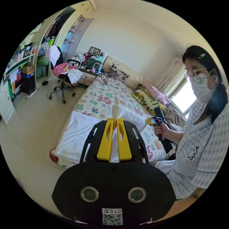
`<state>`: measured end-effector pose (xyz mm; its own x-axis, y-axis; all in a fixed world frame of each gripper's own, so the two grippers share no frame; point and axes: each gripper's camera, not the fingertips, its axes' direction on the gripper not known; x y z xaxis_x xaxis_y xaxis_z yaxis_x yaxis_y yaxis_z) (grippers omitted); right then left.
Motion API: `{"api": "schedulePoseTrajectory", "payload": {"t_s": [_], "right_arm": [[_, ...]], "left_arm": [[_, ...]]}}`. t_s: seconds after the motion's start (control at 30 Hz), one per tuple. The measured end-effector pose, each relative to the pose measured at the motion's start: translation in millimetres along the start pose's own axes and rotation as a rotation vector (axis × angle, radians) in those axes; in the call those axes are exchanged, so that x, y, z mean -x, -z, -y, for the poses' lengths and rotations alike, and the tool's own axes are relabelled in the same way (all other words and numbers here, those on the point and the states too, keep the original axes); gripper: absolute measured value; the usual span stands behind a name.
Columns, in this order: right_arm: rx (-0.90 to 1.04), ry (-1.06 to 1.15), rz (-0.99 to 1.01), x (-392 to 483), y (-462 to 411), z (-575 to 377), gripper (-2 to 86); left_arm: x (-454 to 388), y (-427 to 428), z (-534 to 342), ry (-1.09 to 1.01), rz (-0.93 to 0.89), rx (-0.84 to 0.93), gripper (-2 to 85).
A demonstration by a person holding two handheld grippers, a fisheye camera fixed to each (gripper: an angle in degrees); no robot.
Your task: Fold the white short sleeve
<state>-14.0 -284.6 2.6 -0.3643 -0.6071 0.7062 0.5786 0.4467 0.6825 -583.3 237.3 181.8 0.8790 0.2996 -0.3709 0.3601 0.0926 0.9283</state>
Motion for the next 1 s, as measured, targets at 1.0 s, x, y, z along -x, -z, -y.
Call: {"api": "schedulePoseTrajectory", "payload": {"t_s": [1.0], "right_arm": [[-0.118, -0.428, -0.335, -81.4, -102.1, 85.7, -0.4]], "left_arm": [[59.1, -191.3, 50.7, 0.222, 0.081, 0.182, 6.2]]}}
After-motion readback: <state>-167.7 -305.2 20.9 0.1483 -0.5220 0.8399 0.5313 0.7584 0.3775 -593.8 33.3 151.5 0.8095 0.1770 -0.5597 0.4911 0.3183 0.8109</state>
